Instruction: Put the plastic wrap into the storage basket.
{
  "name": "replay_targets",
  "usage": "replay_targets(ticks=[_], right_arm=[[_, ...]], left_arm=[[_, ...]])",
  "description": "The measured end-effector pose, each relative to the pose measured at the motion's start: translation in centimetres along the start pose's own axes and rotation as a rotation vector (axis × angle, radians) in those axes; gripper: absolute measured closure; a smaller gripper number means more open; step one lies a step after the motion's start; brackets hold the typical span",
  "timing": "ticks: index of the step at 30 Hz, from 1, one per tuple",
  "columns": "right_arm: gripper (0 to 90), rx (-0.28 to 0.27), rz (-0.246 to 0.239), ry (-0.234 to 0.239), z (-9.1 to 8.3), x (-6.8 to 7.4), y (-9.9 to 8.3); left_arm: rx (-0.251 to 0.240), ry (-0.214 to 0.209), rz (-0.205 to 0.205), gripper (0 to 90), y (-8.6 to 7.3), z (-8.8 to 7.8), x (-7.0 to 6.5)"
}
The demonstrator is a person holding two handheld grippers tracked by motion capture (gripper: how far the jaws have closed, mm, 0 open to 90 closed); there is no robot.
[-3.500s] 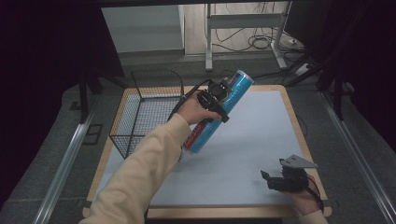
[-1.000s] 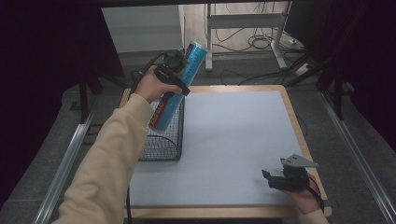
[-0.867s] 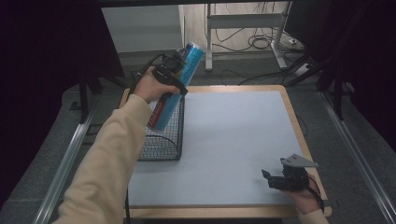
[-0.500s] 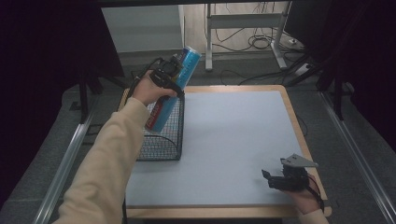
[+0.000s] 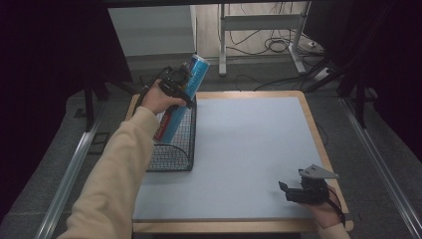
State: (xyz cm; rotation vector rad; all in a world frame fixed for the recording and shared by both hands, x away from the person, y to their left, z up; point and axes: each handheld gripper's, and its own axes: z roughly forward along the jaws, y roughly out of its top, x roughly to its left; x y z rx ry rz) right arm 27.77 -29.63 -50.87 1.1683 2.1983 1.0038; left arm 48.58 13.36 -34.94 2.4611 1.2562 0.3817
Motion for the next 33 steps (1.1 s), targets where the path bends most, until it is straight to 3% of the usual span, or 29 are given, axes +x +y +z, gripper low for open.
replay_targets(ticks=[10,21,30,33], right_arm=[[14.4,-0.003,-0.002,0.001,0.0,0.0,0.0],[14.4,-0.028,0.0,-0.004,-0.3,-0.1,0.3],[14.4,-0.029,0.002,-0.003,-0.3,-0.1,0.3],[14.4,-0.028,0.0,-0.005,-0.3,-0.3,0.3]], left_arm=[[0.03,-0.001,-0.016,32.1,-0.5,2.5,0.9],[0.05,0.021,0.002,32.1,0.0,4.4,1.1],[0.09,0.053,-0.022,32.0,0.6,6.5,2.1],[0.131,0.088,0.001,32.0,0.9,7.3,2.4]])
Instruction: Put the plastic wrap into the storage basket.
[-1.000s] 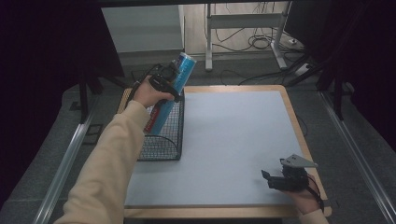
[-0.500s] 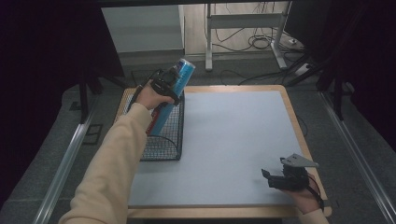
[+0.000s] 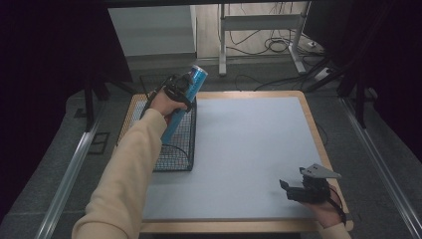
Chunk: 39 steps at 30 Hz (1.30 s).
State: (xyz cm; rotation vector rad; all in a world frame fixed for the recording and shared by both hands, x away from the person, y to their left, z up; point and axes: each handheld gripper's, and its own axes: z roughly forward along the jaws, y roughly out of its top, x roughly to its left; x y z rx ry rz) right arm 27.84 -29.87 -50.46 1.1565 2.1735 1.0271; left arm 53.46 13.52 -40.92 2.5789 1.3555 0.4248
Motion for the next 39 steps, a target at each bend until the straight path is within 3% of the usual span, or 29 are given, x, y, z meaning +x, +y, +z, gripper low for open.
replay_targets(ticks=[9,16,22,27,30,33,39], right_arm=[[14.4,0.008,-0.002,-0.001,0.1,0.0,-0.1],[14.4,0.01,-0.003,0.0,0.1,0.1,-0.1],[14.4,0.01,-0.004,0.0,0.0,0.1,-0.1],[14.4,0.01,-0.005,0.001,-0.1,0.2,-0.1],[14.4,0.009,-0.004,0.002,-0.1,0.2,-0.1],[14.4,0.014,-0.005,0.001,-0.1,0.2,-0.1],[14.4,0.011,-0.006,0.0,-0.2,0.4,0.0]], left_arm=[[0.015,0.019,-0.024,31.9,0.7,2.0,0.4],[0.014,0.052,-0.072,31.7,0.8,2.7,0.8],[-0.007,0.091,-0.031,29.8,0.7,2.6,0.4],[-0.028,0.121,-0.053,23.8,0.5,1.4,0.2],[-0.066,0.089,-0.073,20.3,0.0,0.3,-0.1],[-0.122,0.031,-0.085,19.2,-0.7,-0.9,-0.6],[-0.205,-0.051,-0.063,16.0,-2.4,-3.1,-2.2]])
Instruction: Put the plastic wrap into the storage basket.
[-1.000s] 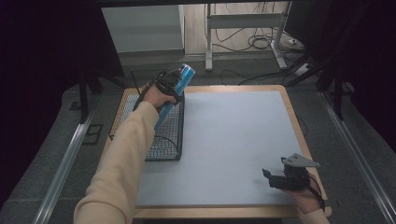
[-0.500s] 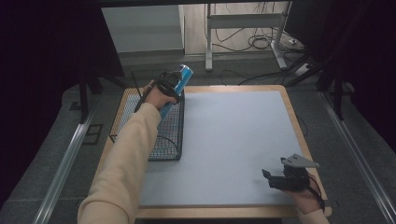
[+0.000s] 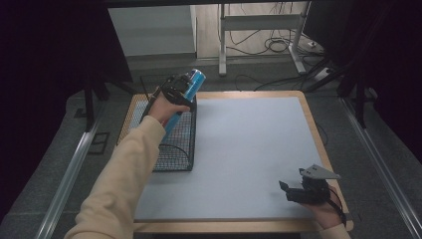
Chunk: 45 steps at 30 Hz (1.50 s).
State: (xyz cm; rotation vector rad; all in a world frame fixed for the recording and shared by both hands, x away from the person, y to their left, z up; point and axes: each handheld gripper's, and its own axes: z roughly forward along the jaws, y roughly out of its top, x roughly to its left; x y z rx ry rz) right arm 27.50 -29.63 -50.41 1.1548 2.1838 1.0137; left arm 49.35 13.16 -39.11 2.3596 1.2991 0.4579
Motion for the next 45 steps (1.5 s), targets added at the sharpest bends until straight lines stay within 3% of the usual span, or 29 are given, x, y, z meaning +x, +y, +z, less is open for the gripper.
replay_targets(ticks=[7,13,17,20,23,27,34,42,45], right_arm=[[14.4,-0.003,0.002,-0.001,0.0,0.1,0.0],[14.4,-0.007,-0.001,-0.003,-0.2,0.2,0.1],[14.4,-0.006,-0.003,-0.002,-0.2,0.3,0.1],[14.4,-0.005,-0.003,-0.004,-0.2,0.3,0.1],[14.4,-0.004,-0.007,-0.005,-0.1,0.3,0.1],[14.4,-0.006,-0.008,-0.006,-0.2,0.4,0.1],[14.6,-0.013,-0.013,-0.016,-0.1,0.4,0.0],[14.6,-0.024,-0.023,-0.022,-0.2,0.4,0.1],[14.6,-0.039,-0.022,-0.02,-0.4,0.5,0.2]], left_arm=[[-0.108,-0.082,0.006,15.5,-2.0,-3.5,-2.1],[-0.173,-0.128,0.048,16.4,-4.2,-5.5,-4.8],[-0.213,-0.188,0.091,16.5,-5.8,-6.4,-7.3],[-0.219,-0.228,0.124,16.3,-7.2,-6.4,-9.2],[-0.213,-0.219,0.158,16.2,-8.8,-5.9,-10.7],[-0.213,-0.284,0.159,16.2,-10.9,-4.9,-11.9],[-0.253,-0.332,0.174,16.7,-13.5,-4.5,-13.5],[-0.229,-0.348,0.212,17.3,-14.3,-3.8,-15.0],[-0.241,-0.35,0.2,17.3,-14.5,-3.9,-14.9]])
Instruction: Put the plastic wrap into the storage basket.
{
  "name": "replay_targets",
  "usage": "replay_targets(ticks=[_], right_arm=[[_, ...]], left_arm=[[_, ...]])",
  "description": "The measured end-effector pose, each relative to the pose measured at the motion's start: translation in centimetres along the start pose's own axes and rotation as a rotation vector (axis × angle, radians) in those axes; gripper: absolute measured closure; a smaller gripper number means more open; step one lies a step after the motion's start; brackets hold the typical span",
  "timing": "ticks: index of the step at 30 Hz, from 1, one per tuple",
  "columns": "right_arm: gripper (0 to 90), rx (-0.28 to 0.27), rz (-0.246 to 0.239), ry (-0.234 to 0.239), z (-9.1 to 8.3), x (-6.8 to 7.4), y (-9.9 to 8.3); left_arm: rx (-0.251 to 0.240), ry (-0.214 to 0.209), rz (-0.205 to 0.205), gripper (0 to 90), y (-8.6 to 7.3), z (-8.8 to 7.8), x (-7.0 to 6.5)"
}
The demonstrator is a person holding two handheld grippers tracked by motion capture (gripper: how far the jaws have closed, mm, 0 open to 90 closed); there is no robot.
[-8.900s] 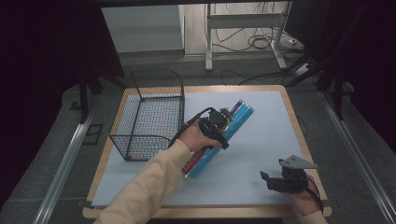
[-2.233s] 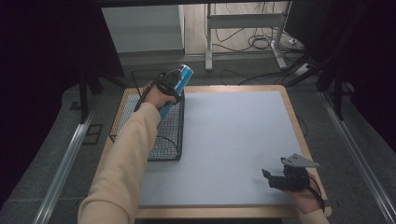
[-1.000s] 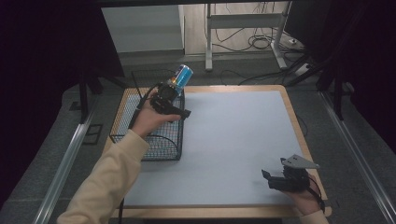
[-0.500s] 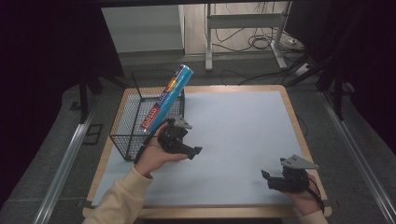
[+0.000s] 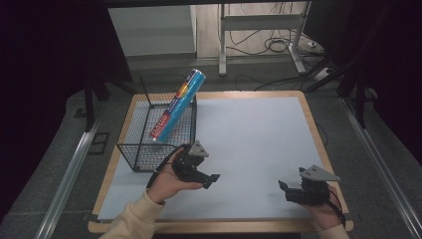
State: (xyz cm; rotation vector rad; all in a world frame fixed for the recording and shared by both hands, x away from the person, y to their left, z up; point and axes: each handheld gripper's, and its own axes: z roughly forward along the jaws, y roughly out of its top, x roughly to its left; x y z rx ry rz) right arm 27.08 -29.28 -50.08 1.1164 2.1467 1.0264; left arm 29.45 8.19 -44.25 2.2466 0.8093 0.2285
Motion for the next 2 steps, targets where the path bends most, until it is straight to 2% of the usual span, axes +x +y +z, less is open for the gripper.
replay_targets(ticks=[2], right_arm=[[14.6,-0.01,-0.004,0.005,-0.03,0.03,0.03]], left_arm=[[-0.008,0.008,-0.006,17.4,-0.18,-0.12,0.07]])
